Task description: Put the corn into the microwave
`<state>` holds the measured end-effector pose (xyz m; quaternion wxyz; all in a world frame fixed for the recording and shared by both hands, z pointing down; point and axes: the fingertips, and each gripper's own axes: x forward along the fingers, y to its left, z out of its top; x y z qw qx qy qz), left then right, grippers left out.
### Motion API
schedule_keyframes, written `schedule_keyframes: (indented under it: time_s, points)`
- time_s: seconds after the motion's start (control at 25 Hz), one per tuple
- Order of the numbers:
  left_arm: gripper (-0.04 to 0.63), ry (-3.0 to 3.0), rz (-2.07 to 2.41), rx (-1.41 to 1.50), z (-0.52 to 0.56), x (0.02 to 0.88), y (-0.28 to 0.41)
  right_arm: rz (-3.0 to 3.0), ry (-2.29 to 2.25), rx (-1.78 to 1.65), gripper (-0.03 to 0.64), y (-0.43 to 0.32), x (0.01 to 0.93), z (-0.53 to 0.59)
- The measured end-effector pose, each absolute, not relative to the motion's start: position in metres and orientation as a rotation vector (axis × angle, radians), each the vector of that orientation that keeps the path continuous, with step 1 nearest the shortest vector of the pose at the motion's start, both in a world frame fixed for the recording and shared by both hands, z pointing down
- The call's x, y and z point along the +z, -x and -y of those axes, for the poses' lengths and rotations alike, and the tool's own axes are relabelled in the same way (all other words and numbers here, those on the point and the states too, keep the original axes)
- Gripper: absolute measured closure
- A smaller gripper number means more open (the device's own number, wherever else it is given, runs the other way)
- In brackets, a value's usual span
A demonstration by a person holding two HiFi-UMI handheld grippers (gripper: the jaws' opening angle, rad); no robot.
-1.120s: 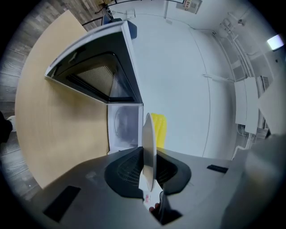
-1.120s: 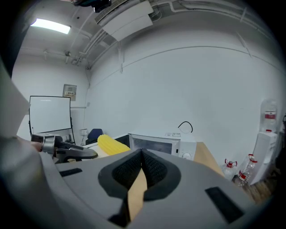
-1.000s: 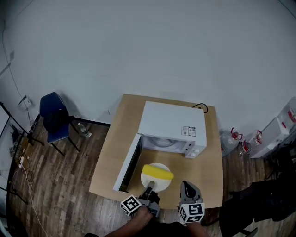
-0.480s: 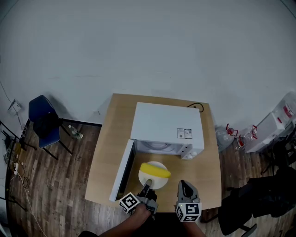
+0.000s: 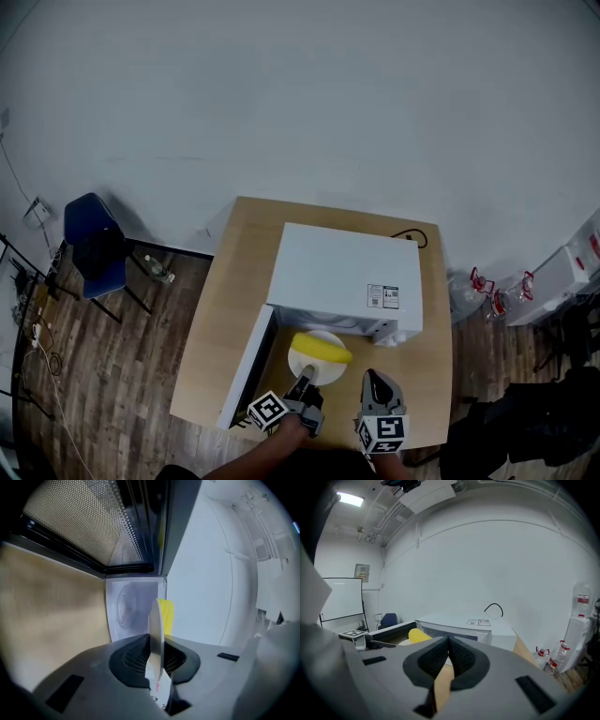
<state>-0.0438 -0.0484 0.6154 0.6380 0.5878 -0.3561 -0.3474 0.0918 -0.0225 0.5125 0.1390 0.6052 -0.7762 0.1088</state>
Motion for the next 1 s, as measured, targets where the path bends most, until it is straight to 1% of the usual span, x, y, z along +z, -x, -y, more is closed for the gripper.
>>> schedule_keyframes:
  time_s: [0.24, 0.44, 0.6, 0.84, 1.0]
  points:
    - [0.563, -1.353, 0.833, -0.815, 0.074, 0.633, 0.041, 2.270, -1.659, 0.324, 0.557, -0.089, 0.535, 0.052]
    - [0.563, -1.354, 0.863, -0.735, 0.085, 0.661, 0.037, 2.307, -1.609, 0.401, 0.557, -0.085, 0.556, 0.062]
    - [0.563, -1.326, 0.833, -0.776, 0.098, 0.676, 0.033, 2.295, -1.565, 0.465, 0.557, -0.085, 0.570, 0.067]
    - [0.563, -1.364, 0.854, -0.769, 0.124, 0.698, 0.037, 2.277, -1.581, 0.457, 0.557, -0.092, 0.575, 0.076]
    - [0.563, -1.363, 0.837, -0.843, 0.136, 0.702, 0.035, 2.256, -1.573, 0.459, 0.557, -0.094, 0.583, 0.081]
